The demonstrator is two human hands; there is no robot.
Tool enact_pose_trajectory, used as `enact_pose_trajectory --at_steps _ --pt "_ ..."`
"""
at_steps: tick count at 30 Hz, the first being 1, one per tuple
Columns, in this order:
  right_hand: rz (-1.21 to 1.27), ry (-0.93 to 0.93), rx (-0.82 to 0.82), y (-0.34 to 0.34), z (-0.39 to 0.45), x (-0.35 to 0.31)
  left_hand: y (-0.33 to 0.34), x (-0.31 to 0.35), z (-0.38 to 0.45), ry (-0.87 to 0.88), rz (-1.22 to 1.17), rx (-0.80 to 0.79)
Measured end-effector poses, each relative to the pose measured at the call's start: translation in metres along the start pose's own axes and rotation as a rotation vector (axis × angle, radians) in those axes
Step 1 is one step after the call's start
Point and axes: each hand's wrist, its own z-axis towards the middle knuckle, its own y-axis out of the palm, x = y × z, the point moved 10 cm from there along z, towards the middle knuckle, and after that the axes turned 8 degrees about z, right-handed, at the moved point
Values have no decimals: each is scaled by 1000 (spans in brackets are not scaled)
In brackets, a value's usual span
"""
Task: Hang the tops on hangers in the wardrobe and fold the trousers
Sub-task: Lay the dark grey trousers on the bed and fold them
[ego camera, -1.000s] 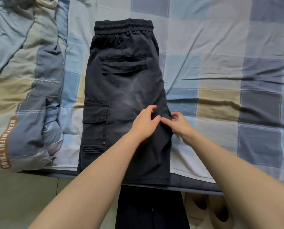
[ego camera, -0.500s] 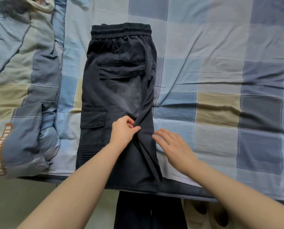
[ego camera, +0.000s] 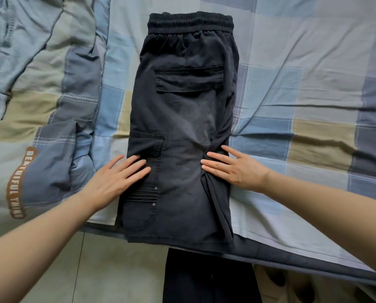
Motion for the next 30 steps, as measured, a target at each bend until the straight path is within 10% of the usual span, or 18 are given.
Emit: enact_pose_trajectory --at_steps 16,19,25,30 --pt "303 -9 47 -14 -18 -19 -4 -11 6 99 -236 2" --pt "673 188 -171 1 -11 -6 26 -36 9 -253 -630 -270" --pt "1969 918 331 4 -31 80 54 -97 2 -996 -1344 -201" --pt "2035 1312 395 36 -32 77 70 -83 -6 -1236 -1698 -23"
